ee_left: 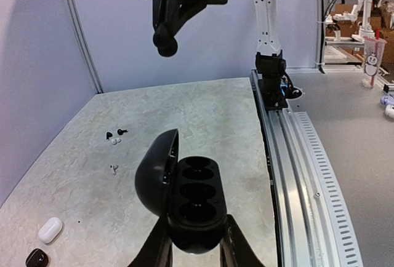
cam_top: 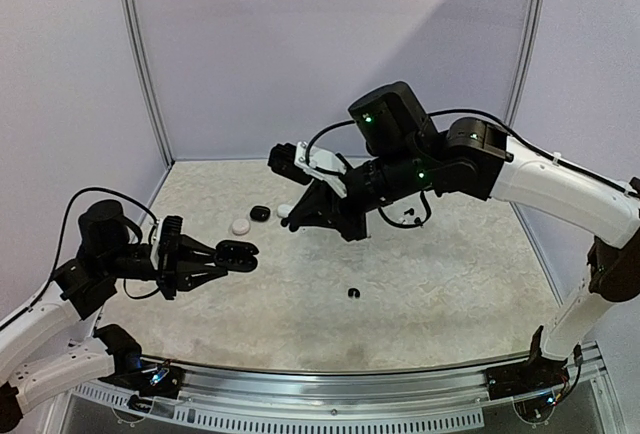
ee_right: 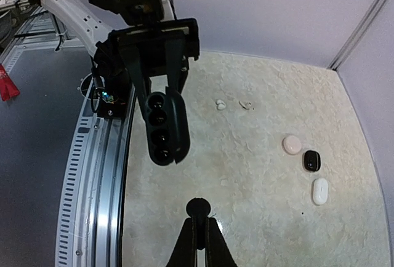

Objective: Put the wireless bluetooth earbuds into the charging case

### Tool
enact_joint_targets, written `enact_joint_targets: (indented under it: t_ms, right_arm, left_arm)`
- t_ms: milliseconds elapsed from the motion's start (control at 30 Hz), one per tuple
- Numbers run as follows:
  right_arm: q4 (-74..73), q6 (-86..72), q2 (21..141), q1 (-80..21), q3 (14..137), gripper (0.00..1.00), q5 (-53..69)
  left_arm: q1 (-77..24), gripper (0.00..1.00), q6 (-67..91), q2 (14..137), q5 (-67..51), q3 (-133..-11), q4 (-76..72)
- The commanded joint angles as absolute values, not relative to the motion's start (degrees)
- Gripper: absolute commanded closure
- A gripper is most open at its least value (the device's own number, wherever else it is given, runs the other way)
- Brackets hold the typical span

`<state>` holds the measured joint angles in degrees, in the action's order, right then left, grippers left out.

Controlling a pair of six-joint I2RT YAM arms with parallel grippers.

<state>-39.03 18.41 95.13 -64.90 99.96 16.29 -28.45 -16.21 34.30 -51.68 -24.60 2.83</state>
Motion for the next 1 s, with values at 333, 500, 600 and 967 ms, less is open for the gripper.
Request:
enact_joint_targets:
  t_ms: [333, 500, 600, 967]
  right_arm:
    - [-34.99, 27.36, 103.35, -72.13, 109.11, 1.00, 15.73]
    - [-35.59, 28.65, 106.01, -72.54, 110.40, 1.00, 14.75]
    - [-36.30, 29.47, 107.43, -72.59, 111.76, 1.00, 14.20]
    - [-39.47, 31.32, 110.43, -72.54, 113.54, 1.00, 14.05]
  left_arm:
    - [-34.69, 1.00, -14.68, 37.54, -46.60, -24.89, -2.45]
    - [-35.07, 1.00, -13.84, 37.33, -46.20, -24.55, -2.90]
    - [-35.39, 1.00, -13.47, 37.36, -46.22, -24.21, -3.27]
    - [-36.38, 1.00, -13.37, 37.34, -44.96, -23.81, -3.78]
